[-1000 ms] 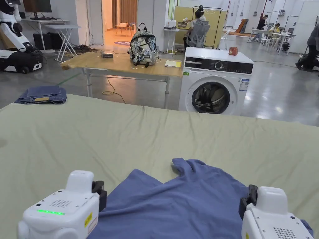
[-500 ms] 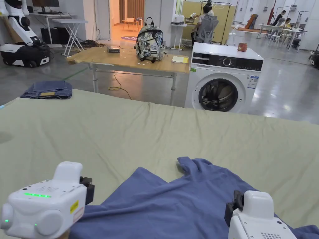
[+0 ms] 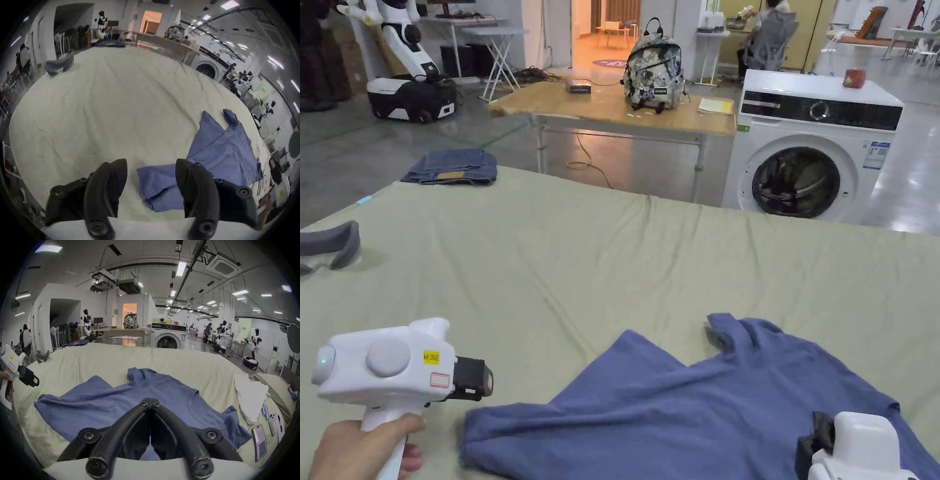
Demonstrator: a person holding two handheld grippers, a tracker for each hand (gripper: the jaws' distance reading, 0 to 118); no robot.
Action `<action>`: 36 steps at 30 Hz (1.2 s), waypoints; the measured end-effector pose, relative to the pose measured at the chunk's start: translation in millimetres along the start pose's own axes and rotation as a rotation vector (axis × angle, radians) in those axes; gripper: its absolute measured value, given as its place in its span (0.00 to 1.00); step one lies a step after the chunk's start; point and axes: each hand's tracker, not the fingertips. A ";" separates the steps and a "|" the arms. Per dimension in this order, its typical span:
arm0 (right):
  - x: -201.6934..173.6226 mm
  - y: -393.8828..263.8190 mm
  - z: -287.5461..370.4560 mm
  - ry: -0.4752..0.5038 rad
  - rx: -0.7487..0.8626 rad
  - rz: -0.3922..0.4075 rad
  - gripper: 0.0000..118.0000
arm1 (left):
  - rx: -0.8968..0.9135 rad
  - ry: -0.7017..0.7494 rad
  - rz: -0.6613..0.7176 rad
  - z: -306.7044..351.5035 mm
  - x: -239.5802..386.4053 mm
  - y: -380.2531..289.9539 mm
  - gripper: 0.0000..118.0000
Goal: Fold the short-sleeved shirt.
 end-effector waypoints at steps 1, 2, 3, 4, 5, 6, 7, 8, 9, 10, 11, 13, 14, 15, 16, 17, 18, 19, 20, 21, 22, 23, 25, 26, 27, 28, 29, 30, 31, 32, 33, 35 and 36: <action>0.4 -0.7 -1.5 0.000 -0.005 0.001 0.00 | -0.026 0.005 0.012 -7.9 0.4 -0.4 0.53; 0.8 -1.6 -2.9 0.000 -0.010 0.002 0.00 | -0.055 0.010 0.029 -16.2 0.2 -1.0 0.53; 1.0 -2.3 -4.2 -0.001 -0.014 0.003 0.00 | -0.079 0.020 0.048 -21.2 3.1 -3.7 0.53; 1.3 -3.4 -5.3 -0.003 -0.019 0.004 0.00 | -0.109 0.038 0.073 -29.7 4.1 -5.1 0.53; 2.4 -4.7 -6.7 -0.005 -0.023 0.004 0.00 | -0.127 0.050 0.094 -37.1 4.3 -6.7 0.53; 3.3 -5.7 -7.7 -0.006 -0.027 0.003 0.00 | -0.149 0.064 0.114 -43.8 4.3 -8.1 0.53; 4.3 -7.0 -8.7 -0.007 -0.032 0.001 0.00 | -0.178 0.090 0.140 -48.4 7.1 -11.1 0.51; 5.0 -8.1 -9.4 -0.010 -0.037 -0.001 0.00 | -0.177 0.097 0.149 -51.8 9.6 -14.2 0.46; 6.6 -9.3 -9.5 -0.012 -0.041 -0.003 0.00 | -0.152 0.140 0.116 -50.9 14.6 -16.9 0.39; 8.1 -10.8 -9.7 -0.014 -0.043 -0.007 0.00 | -0.145 0.167 0.085 -49.8 20.9 -19.1 0.34; 9.2 -12.0 -10.2 -0.016 -0.046 -0.011 0.00 | -0.132 0.180 0.067 -63.7 17.6 -19.8 0.30; 11.9 -14.7 -12.0 -0.022 -0.054 -0.018 0.00 | -0.126 0.151 -0.011 -64.9 26.1 -21.6 0.09; 13.6 -16.1 -13.6 -0.023 -0.062 -0.024 0.00 | -0.129 0.123 -0.019 -65.4 28.0 -22.1 0.02; 14.9 -17.2 -15.3 -0.020 -0.067 -0.029 0.00 | -0.134 0.114 -0.015 -61.0 31.9 -27.1 0.00; 16.4 -18.2 -17.3 -0.019 -0.073 -0.034 0.00 | -0.126 0.115 -0.017 -59.3 32.2 -29.0 0.00; 18.5 -19.2 -18.9 -0.019 -0.080 -0.037 0.00 | -0.101 0.103 -0.028 -56.8 30.6 -30.8 0.00; 20.2 -19.6 -19.9 -0.019 -0.084 -0.039 0.00 | -0.091 0.087 -0.033 -54.8 28.1 -32.4 0.00; 22.4 -19.6 -20.6 -0.018 -0.085 -0.041 0.00 | -0.087 0.072 -0.042 -58.6 20.1 -28.5 0.00; 24.8 -18.6 -21.7 -0.020 -0.086 -0.042 0.00 | -0.060 0.053 -0.039 -54.7 14.9 -28.4 0.00; 27.1 -17.3 -22.4 -0.020 -0.086 -0.042 0.00 | -0.041 0.037 -0.021 -50.5 11.6 -28.8 0.00; 30.0 -14.9 -24.5 -0.020 -0.086 -0.041 0.00 | -0.017 0.018 0.000 -44.8 7.8 -29.4 0.00; 33.7 -10.8 -28.3 -0.020 -0.084 -0.037 0.00 | 0.014 -0.001 0.013 -39.9 2.4 -25.7 0.00; 41.0 -2.0 -35.9 -0.019 -0.077 -0.025 0.00 | 0.051 -0.011 0.019 -30.9 -0.8 -25.9 0.00; 46.2 5.0 -41.9 -0.020 -0.072 -0.021 0.00 | 0.059 -0.026 0.018 -26.8 -1.7 -26.4 0.00; 51.7 13.2 -49.8 -0.020 -0.071 -0.018 0.00 | 0.077 -0.038 0.016 -18.8 -6.6 -24.1 0.00; 57.5 22.2 -59.7 -0.012 -0.077 -0.014 0.00 | 0.097 -0.040 0.023 -15.4 -7.3 -24.9 0.00; 64.5 32.7 -75.9 -0.007 -0.122 0.005 0.00 | 0.088 -0.042 0.020 -15.6 -7.1 -25.5 0.00; 72.9 44.0 -93.6 0.009 -0.144 0.002 0.00 | 0.085 -0.052 0.019 -17.3 -7.1 -25.5 0.00; 78.4 51.9 -107.2 0.020 -0.165 0.002 0.00 | 0.086 -0.056 0.025 -16.9 2.8 -35.6 0.00; 83.8 60.9 -125.2 0.017 -0.185 0.025 0.01 | 0.091 -0.060 0.036 -18.1 4.9 -39.0 0.00; 88.3 70.3 -146.2 0.015 -0.208 0.046 0.05 | 0.086 -0.059 0.033 -22.1 5.9 -39.6 0.00; 94.9 82.5 -185.1 0.010 -0.270 0.104 0.07 | 0.081 -0.039 0.012 -25.9 11.1 -42.6 0.00; 100.4 88.5 -207.4 0.039 -0.306 0.113 0.22 | 0.073 -0.043 0.005 -28.1 12.0 -43.4 0.00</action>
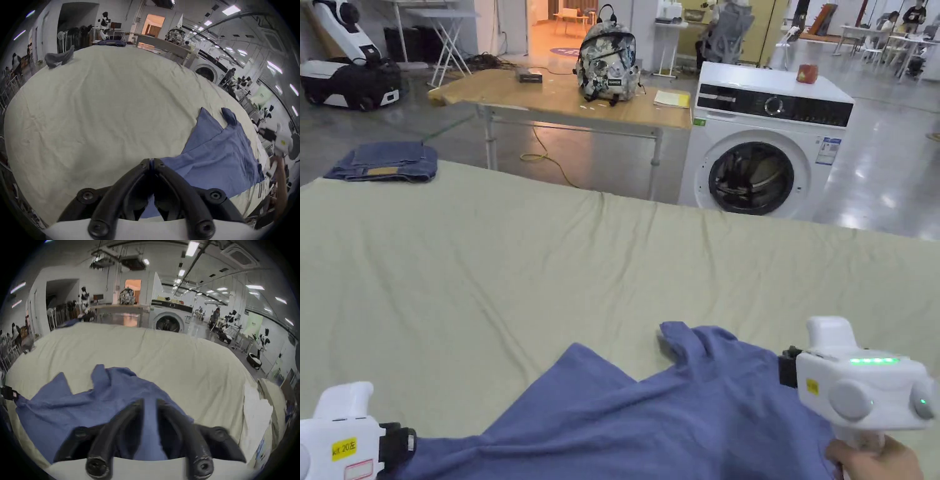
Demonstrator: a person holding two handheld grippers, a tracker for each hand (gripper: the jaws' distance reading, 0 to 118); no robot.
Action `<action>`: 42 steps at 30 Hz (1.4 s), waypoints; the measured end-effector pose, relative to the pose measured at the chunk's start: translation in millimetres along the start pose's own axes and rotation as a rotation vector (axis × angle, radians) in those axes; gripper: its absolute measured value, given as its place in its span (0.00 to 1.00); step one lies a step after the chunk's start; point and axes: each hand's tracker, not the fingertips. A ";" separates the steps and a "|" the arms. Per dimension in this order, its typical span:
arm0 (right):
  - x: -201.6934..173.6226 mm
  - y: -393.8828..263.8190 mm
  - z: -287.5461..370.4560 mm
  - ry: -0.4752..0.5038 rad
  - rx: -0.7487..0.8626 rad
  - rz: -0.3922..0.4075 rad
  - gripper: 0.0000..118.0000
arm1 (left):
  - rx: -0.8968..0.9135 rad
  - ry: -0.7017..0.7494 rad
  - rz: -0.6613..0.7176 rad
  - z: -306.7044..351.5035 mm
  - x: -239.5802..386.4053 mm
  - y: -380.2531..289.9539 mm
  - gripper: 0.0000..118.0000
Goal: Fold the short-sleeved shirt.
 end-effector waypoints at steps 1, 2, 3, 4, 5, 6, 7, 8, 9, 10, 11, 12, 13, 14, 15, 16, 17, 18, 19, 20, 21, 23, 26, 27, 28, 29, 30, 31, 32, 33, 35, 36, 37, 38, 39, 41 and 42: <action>4.6 7.3 -16.7 0.018 -0.036 0.008 0.37 | -0.001 -0.004 0.003 -1.1 -0.6 -1.0 0.00; 9.8 15.8 -34.7 0.042 -0.082 -0.007 0.48 | 0.001 -0.003 0.013 -2.4 -0.8 -2.3 0.00; 15.3 23.1 -50.3 0.077 -0.127 -0.013 0.50 | -0.001 -0.005 0.015 -1.7 -0.2 -2.7 0.00; 19.2 27.5 -62.0 0.107 -0.151 -0.011 0.50 | -0.001 -0.005 0.017 -1.0 0.2 -3.2 0.00; 22.0 31.5 -76.8 0.118 -0.182 -0.010 0.50 | 0.001 -0.002 0.017 -0.8 0.4 -3.8 0.00; 24.4 35.6 -90.4 0.115 -0.200 -0.014 0.50 | 0.002 0.002 0.009 -0.7 0.6 -4.0 0.00; 25.5 37.4 -98.6 0.113 -0.198 -0.003 0.50 | 0.000 0.007 -0.002 1.6 2.1 -3.3 0.00; 25.7 39.0 -108.7 0.110 -0.216 0.016 0.50 | 0.003 0.019 -0.006 2.9 2.4 -3.5 0.00; 21.9 40.2 -115.9 0.102 -0.227 0.025 0.50 | 0.004 0.020 -0.003 3.6 1.4 -3.7 0.00; 21.3 40.1 -122.7 0.109 -0.243 0.030 0.50 | 0.006 0.017 0.002 4.7 -1.1 -3.7 0.00; 22.0 40.3 -133.4 0.133 -0.278 0.034 0.50 | 0.005 0.018 0.012 6.8 -2.3 -2.3 0.00; 21.3 39.0 -143.1 0.143 -0.308 0.030 0.50 | 0.004 0.024 0.020 7.9 -3.9 -2.5 0.00; 15.8 37.1 -146.3 0.153 -0.340 0.030 0.50 | 0.011 0.025 0.025 9.7 -5.4 -3.6 0.00; 12.4 35.0 -152.8 0.141 -0.368 0.046 0.50 | 0.015 0.028 0.027 10.8 -6.4 -4.6 0.00; 8.2 32.9 -156.4 0.130 -0.359 0.058 0.50 | 0.012 0.027 0.025 10.5 -8.9 -3.0 0.00; 5.9 32.0 -155.0 0.125 -0.345 0.076 0.49 | 0.006 0.028 0.022 10.3 -9.3 -3.1 0.00; 1.9 31.3 -150.7 0.108 -0.305 0.088 0.42 | 0.007 0.028 0.022 10.8 -9.7 -4.3 0.00; -2.2 30.0 -148.5 0.104 -0.295 0.076 0.21 | 0.006 0.027 0.023 10.9 -10.0 -4.9 0.00; -4.4 28.8 -147.8 0.125 -0.287 0.060 0.05 | 0.007 0.025 0.023 9.0 -12.8 -3.7 0.00; -8.2 26.7 -148.6 0.143 -0.278 0.031 0.05 | 0.009 0.027 0.024 7.4 -13.7 -3.5 0.00; -11.4 24.7 -148.6 0.115 -0.278 0.026 0.04 | 0.011 0.029 0.024 6.0 -13.2 -4.0 0.00; -18.9 21.2 -142.3 0.065 -0.234 0.083 0.03 | 0.010 0.037 0.007 2.9 -11.2 -3.7 0.00; -14.0 20.9 -128.5 0.063 -0.179 0.048 0.03 | 0.021 0.028 -0.007 6.1 -10.2 -1.6 0.00; -10.1 23.9 -116.7 0.060 -0.144 0.008 0.03 | 0.025 0.027 -0.007 11.2 -5.6 -0.1 0.00; -7.0 26.9 -104.9 0.053 -0.101 -0.006 0.03 | 0.029 0.024 -0.009 15.0 -3.8 1.1 0.00; -5.7 29.0 -88.5 0.051 -0.055 -0.016 0.03 | 0.041 0.016 -0.019 20.0 -2.1 2.2 0.00; -1.3 34.7 -70.3 0.049 -0.025 -0.024 0.03 | 0.058 0.017 -0.032 25.8 1.2 3.3 0.00; 1.5 38.2 -56.9 0.040 0.006 -0.022 0.03 | 0.075 0.020 -0.043 31.1 3.7 4.6 0.00; 6.0 43.4 -39.1 0.037 0.030 -0.023 0.03 | 0.099 0.006 -0.047 37.7 6.0 6.7 0.00; 3.5 45.8 -15.4 0.034 0.051 -0.027 0.03 | 0.121 -0.007 -0.041 44.2 7.8 9.7 0.00; 9.4 52.3 17.5 0.004 0.111 -0.031 0.03 | 0.148 -0.057 -0.058 56.2 13.2 17.6 0.00; 14.7 57.5 38.0 -0.007 0.139 -0.042 0.03 | 0.186 -0.050 -0.086 65.4 19.5 22.9 0.00; 16.7 60.0 52.4 -0.007 0.159 -0.051 0.03 | 0.211 -0.042 -0.106 72.2 23.6 27.4 0.00; 21.6 64.1 71.5 -0.010 0.195 -0.057 0.03 | 0.243 -0.066 -0.111 81.8 27.7 34.7 0.00; 26.2 69.9 90.2 -0.034 0.219 -0.056 0.03 | 0.259 -0.094 -0.103 91.7 30.3 45.4 0.00; 38.0 79.9 118.3 -0.055 0.269 -0.059 0.03 | 0.301 -0.101 -0.124 108.3 41.4 65.5 0.00; 44.2 86.7 135.9 -0.071 0.299 -0.070 0.03 | 0.339 -0.092 -0.156 118.6 50.4 77.1 0.00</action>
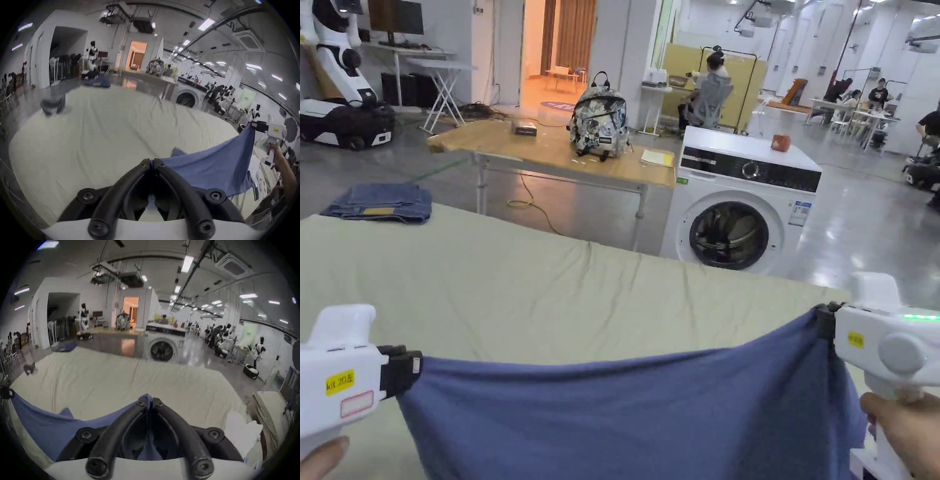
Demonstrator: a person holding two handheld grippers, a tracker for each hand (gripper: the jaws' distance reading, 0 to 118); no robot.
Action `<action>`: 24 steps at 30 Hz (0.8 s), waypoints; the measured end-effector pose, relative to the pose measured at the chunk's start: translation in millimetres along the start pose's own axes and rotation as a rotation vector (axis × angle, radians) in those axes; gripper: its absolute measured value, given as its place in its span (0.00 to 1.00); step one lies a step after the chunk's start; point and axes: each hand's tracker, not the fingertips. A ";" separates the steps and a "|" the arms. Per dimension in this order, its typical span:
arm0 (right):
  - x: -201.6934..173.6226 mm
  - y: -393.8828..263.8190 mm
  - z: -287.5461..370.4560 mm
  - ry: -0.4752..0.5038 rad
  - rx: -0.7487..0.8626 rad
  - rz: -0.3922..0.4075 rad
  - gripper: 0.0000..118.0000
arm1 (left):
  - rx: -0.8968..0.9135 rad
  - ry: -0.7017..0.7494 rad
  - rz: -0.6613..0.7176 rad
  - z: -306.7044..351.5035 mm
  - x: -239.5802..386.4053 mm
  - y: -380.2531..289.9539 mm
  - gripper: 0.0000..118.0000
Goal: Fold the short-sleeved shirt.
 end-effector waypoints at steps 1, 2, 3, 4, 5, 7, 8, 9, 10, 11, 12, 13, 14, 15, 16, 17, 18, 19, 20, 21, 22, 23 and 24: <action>4.6 9.5 9.8 -0.005 0.011 -0.004 0.03 | 0.019 -0.005 -0.023 2.1 3.5 14.4 0.00; 10.0 21.2 21.8 -0.025 0.039 -0.015 0.03 | 0.041 -0.013 -0.047 4.7 8.5 31.4 0.00; 18.5 33.3 30.0 -0.041 0.065 -0.026 0.03 | 0.066 -0.017 -0.069 8.0 15.5 48.3 0.00; 23.8 43.9 38.6 -0.047 0.079 -0.038 0.03 | 0.088 -0.020 -0.095 10.4 22.4 63.8 0.00; 28.7 55.2 48.2 -0.068 0.110 -0.044 0.03 | 0.095 -0.020 -0.117 10.7 29.6 82.8 0.00; 38.6 77.6 62.5 -0.104 0.149 -0.050 0.03 | 0.130 -0.050 -0.122 14.2 42.7 117.3 0.00; 42.6 87.3 68.1 -0.126 0.175 -0.051 0.03 | 0.135 -0.062 -0.117 14.8 48.3 133.9 0.00; 47.7 98.8 73.6 -0.132 0.178 -0.061 0.03 | 0.152 -0.068 -0.123 14.1 55.1 152.0 0.00; 52.0 107.5 77.5 -0.143 0.194 -0.076 0.03 | 0.171 -0.069 -0.131 15.1 61.2 165.3 0.00; 57.6 117.1 80.0 -0.155 0.209 -0.088 0.03 | 0.190 -0.077 -0.136 15.7 68.3 180.5 0.00; 62.5 127.9 82.5 -0.174 0.222 -0.103 0.03 | 0.193 -0.079 -0.144 15.7 75.6 196.0 0.00; 65.8 135.7 84.5 -0.180 0.226 -0.109 0.03 | 0.211 -0.074 -0.155 16.5 82.6 206.1 0.00; 69.4 145.5 87.6 -0.208 0.259 -0.119 0.03 | 0.221 -0.074 -0.169 16.5 89.5 219.8 0.00; 72.6 153.7 88.5 -0.223 0.268 -0.114 0.03 | 0.225 -0.075 -0.170 16.2 94.9 232.8 0.00; 74.9 161.1 89.3 -0.237 0.278 -0.112 0.03 | 0.229 -0.072 -0.170 15.8 99.3 243.8 0.00; 78.0 170.7 89.6 -0.241 0.284 -0.112 0.03 | 0.237 -0.073 -0.168 15.5 103.0 255.9 0.00; 80.4 179.1 89.9 -0.243 0.297 -0.111 0.03 | 0.244 -0.074 -0.164 15.7 107.1 267.7 0.00; 81.0 187.3 89.9 -0.256 0.306 -0.105 0.03 | 0.254 -0.081 -0.168 15.8 110.6 277.6 0.00; 82.7 197.2 88.7 -0.260 0.305 -0.098 0.03 | 0.264 -0.083 -0.173 15.4 115.4 288.4 0.00; 83.6 206.6 87.7 -0.270 0.316 -0.090 0.03 | 0.276 -0.066 -0.194 14.8 119.4 299.3 0.00; 85.1 214.6 86.5 -0.267 0.319 -0.090 0.03 | 0.279 -0.056 -0.205 14.0 123.1 308.0 0.00; 85.8 223.6 84.9 -0.270 0.329 -0.087 0.03 | 0.288 -0.053 -0.214 13.7 126.2 317.5 0.00; 86.5 233.3 82.6 -0.273 0.337 -0.086 0.03 | 0.303 -0.051 -0.212 13.3 129.0 326.9 0.00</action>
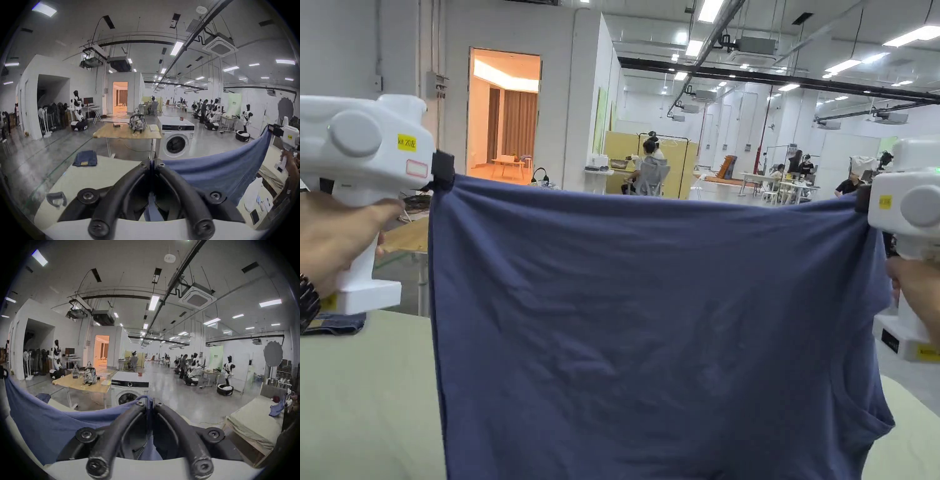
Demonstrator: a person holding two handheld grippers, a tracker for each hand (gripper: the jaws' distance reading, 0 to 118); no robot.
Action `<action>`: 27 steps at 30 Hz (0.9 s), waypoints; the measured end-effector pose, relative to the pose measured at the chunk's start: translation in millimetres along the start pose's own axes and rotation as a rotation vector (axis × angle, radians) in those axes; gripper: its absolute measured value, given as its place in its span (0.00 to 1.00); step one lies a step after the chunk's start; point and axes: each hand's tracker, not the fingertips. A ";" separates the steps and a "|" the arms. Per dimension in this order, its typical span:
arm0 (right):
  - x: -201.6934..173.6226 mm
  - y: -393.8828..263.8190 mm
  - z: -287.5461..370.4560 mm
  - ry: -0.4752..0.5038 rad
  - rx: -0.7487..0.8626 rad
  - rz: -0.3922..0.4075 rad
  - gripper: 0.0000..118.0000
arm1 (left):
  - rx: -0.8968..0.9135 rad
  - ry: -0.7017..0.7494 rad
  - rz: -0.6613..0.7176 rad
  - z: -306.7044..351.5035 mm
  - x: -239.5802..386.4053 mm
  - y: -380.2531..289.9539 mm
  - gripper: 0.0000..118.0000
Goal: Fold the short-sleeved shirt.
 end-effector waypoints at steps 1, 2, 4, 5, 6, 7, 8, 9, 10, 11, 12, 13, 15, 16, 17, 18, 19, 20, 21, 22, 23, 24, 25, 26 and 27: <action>-1.0 6.2 -4.1 0.000 0.009 0.001 0.03 | -0.001 0.003 0.001 -3.6 -0.9 6.5 0.00; -2.3 12.5 -8.3 -0.001 0.026 -0.002 0.03 | 0.008 0.004 -0.001 -6.9 -1.3 13.4 0.00; -5.8 22.0 -16.7 0.000 0.034 0.001 0.03 | 0.021 0.018 -0.011 -13.4 -1.4 26.3 0.00; -7.4 25.5 -20.9 0.002 0.040 -0.001 0.03 | 0.026 0.025 -0.008 -16.2 -2.7 31.5 0.00; -9.1 28.8 -25.2 0.005 0.041 -0.004 0.03 | 0.036 0.030 -0.005 -18.3 -3.6 35.1 0.00; -10.6 28.4 -28.3 0.003 0.046 -0.006 0.03 | 0.035 0.034 -0.007 -20.3 -3.6 38.5 0.00; -12.0 26.9 -31.1 0.007 0.052 -0.011 0.03 | 0.043 0.045 -0.003 -21.5 -3.1 40.4 0.00; -14.5 24.0 -33.6 0.010 0.051 -0.010 0.03 | 0.043 0.051 -0.013 -22.9 -2.5 39.9 0.00; -16.4 20.4 -35.1 0.012 0.048 -0.009 0.03 | 0.055 0.060 -0.015 -22.4 -2.1 37.6 0.00; -17.7 13.5 -36.7 0.015 0.044 -0.005 0.03 | 0.061 0.058 -0.016 -23.0 -2.0 35.3 0.00; -18.9 6.2 -37.0 0.020 0.039 0.000 0.03 | 0.051 0.058 -0.018 -22.7 -2.4 28.9 0.00; -20.0 -3.0 -37.4 0.023 0.032 -0.002 0.03 | 0.055 0.060 -0.019 -24.2 -2.0 22.1 0.00; -20.0 -26.6 -36.5 0.033 0.007 0.008 0.03 | 0.034 0.065 -0.033 -24.9 -2.7 3.0 0.00; -20.4 -37.2 -35.7 0.034 -0.009 0.010 0.03 | 0.026 0.064 -0.035 -24.5 -3.4 -6.7 0.00; -20.1 -50.2 -33.7 0.042 -0.028 0.007 0.03 | 0.013 0.059 -0.039 -23.6 -3.3 -20.4 0.00; -20.0 -64.1 -29.7 0.045 -0.036 0.010 0.03 | 0.009 0.064 -0.041 -21.7 -2.9 -34.2 0.00; -19.4 -76.6 -25.8 0.045 -0.054 0.019 0.03 | -0.003 0.061 -0.047 -19.1 -3.3 -46.8 0.00; -18.9 -90.2 -21.2 0.046 -0.070 0.023 0.03 | -0.009 0.057 -0.040 -16.2 -4.2 -60.8 0.00; -18.4 -102.7 -16.1 0.046 -0.097 0.038 0.03 | -0.038 0.045 -0.034 -12.8 -5.2 -76.3 0.00; -16.9 -113.8 -9.9 0.047 -0.103 0.033 0.03 | -0.039 0.045 -0.031 -8.4 -5.4 -89.6 0.00; -15.3 -125.5 -2.2 0.048 -0.118 0.041 0.03 | -0.054 0.042 -0.037 -2.7 -4.7 -104.7 0.00; -13.8 -136.8 7.6 0.049 -0.131 0.052 0.03 | -0.066 0.043 -0.047 4.7 -3.7 -120.5 0.00; -12.1 -145.6 16.4 0.051 -0.130 0.050 0.03 | -0.072 0.040 -0.049 7.6 -7.6 -130.8 0.00; -10.4 -155.7 28.6 0.053 -0.147 0.058 0.03 | -0.080 0.037 -0.050 15.5 -10.4 -144.6 0.00; -8.9 -165.1 41.7 0.050 -0.150 0.050 0.03 | -0.080 0.035 -0.041 25.5 -11.5 -158.9 0.00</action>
